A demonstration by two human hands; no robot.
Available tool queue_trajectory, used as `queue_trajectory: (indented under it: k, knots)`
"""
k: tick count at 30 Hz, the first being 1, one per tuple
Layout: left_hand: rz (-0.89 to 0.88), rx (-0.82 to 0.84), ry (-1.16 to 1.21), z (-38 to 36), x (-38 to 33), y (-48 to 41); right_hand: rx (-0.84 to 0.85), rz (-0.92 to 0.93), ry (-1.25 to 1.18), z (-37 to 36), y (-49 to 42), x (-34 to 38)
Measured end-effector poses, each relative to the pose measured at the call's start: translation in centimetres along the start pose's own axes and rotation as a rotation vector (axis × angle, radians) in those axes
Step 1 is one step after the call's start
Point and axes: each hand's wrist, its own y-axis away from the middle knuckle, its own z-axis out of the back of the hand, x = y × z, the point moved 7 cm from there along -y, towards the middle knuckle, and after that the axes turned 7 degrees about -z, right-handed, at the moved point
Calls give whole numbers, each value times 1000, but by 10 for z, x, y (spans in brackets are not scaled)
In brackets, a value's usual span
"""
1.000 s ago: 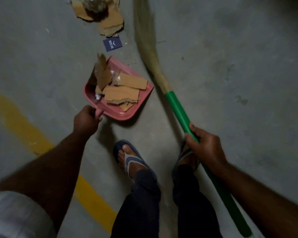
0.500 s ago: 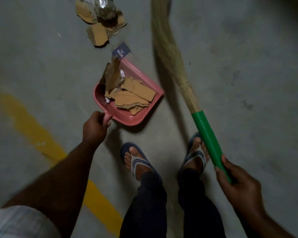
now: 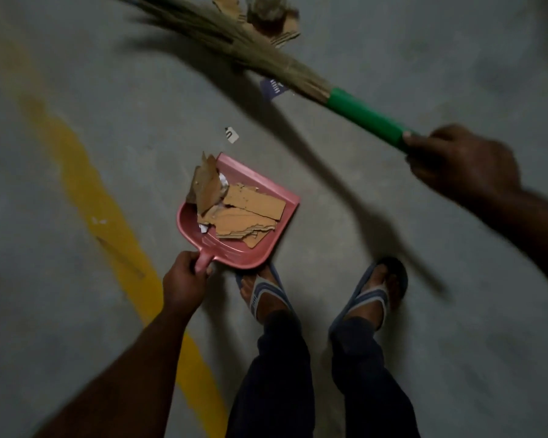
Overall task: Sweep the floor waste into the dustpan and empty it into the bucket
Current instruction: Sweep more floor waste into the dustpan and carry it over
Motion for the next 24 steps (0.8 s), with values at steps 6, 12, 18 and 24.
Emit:
queue_trajectory:
  k: [6, 12, 18, 24]
  knots:
    - [39, -1, 11, -5, 18, 11, 156, 56, 138, 8, -46, -15]
    - [54, 2, 16, -3, 16, 4, 175, 52, 103, -5, 25, -60]
    - [38, 10, -2, 0, 8, -5, -17, -12, -9, 3, 41, -86]
    - [66, 16, -41, -1, 4, -18, 131, -120, 89, -20, 54, -90]
